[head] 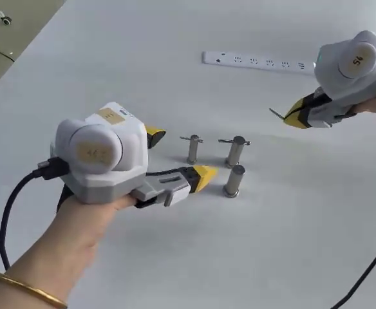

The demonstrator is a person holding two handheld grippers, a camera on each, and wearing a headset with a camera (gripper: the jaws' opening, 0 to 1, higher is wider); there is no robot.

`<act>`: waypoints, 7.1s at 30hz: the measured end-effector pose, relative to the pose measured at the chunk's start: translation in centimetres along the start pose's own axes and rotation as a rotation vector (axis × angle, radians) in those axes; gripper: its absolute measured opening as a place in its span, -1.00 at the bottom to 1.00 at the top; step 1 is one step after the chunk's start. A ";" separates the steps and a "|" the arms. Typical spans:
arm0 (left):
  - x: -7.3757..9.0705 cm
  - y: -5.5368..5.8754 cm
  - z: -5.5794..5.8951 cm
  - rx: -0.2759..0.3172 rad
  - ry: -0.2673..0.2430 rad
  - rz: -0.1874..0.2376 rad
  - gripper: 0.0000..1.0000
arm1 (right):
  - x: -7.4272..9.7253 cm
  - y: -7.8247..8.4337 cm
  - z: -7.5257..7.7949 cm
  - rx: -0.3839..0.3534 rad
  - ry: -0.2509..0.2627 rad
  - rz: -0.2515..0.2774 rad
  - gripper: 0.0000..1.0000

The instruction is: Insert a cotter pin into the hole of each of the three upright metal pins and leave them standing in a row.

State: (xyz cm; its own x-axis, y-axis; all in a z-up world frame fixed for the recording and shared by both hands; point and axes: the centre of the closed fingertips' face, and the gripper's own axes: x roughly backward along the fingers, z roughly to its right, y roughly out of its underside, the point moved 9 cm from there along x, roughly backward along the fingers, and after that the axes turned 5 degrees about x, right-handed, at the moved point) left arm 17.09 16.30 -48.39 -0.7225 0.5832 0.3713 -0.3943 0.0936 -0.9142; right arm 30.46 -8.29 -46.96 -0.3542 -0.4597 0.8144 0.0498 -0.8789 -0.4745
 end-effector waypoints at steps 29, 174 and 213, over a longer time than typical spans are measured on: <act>-2.1 -3.1 3.9 0.075 0.153 -0.045 -0.39 | 3.6 -4.7 -8.1 0.248 0.077 0.190 -1.00; -2.5 2.1 4.8 -0.142 0.276 -0.036 -0.34 | 2.4 -1.2 -11.3 -0.130 -0.265 0.138 -1.00; -7.2 4.0 4.2 -0.088 0.183 -0.119 -0.73 | 0.0 -2.0 -10.0 -0.019 -0.307 0.055 -1.00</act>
State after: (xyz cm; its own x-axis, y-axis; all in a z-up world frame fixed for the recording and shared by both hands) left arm 18.38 9.07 -54.04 -0.5559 0.6997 0.4488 -0.4138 0.2354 -0.8794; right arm 21.08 -5.25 -49.36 -0.0529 -0.5263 0.8487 0.0422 -0.8503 -0.5247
